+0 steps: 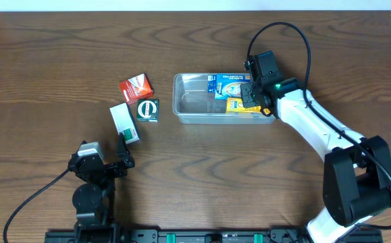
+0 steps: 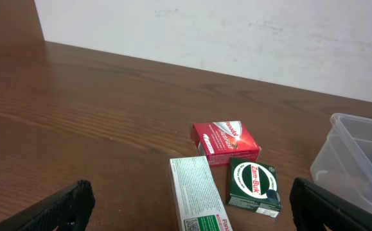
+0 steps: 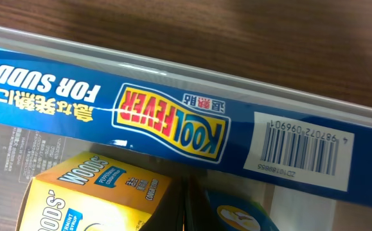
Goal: Pack container
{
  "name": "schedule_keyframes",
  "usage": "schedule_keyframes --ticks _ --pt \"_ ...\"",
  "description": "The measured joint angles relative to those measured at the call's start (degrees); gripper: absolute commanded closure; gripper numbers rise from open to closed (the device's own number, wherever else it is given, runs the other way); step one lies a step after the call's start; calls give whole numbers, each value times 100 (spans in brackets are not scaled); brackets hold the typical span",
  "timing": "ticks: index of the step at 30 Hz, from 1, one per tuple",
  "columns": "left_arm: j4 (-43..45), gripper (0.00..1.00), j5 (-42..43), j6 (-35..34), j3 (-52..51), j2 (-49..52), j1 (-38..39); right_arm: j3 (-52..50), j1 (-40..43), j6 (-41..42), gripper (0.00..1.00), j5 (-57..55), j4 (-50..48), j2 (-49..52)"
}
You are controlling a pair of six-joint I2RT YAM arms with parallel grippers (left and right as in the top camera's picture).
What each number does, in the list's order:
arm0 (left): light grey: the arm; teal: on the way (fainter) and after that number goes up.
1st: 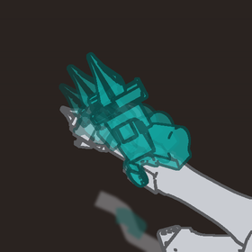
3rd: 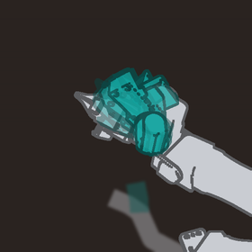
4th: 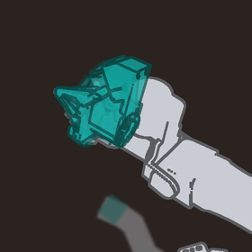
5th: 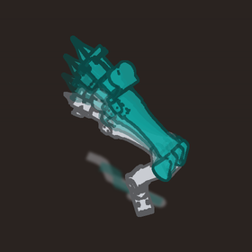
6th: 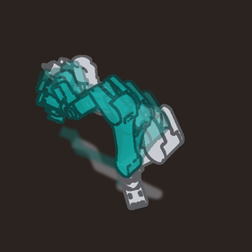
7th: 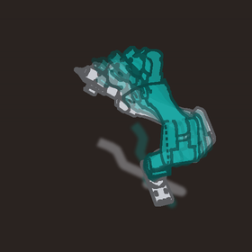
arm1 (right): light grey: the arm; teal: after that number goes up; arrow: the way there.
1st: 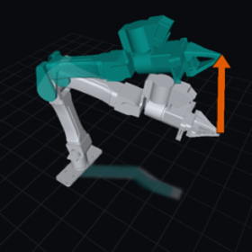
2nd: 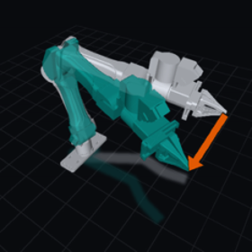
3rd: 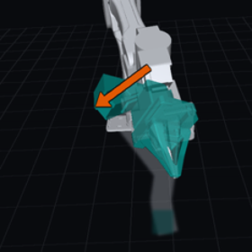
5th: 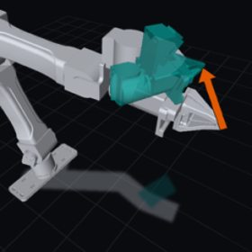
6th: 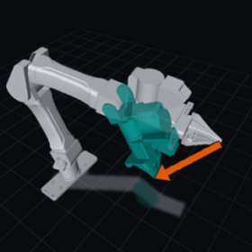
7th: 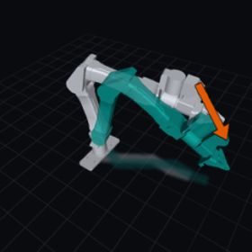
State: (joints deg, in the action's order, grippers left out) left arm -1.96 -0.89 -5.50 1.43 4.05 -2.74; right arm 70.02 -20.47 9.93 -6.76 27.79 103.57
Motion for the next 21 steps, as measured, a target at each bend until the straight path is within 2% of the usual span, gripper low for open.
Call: schedule_keyframes --ticks 21 --pt "0 2 0 -2 0 0 0 0 0 -149 99 4 111 201"
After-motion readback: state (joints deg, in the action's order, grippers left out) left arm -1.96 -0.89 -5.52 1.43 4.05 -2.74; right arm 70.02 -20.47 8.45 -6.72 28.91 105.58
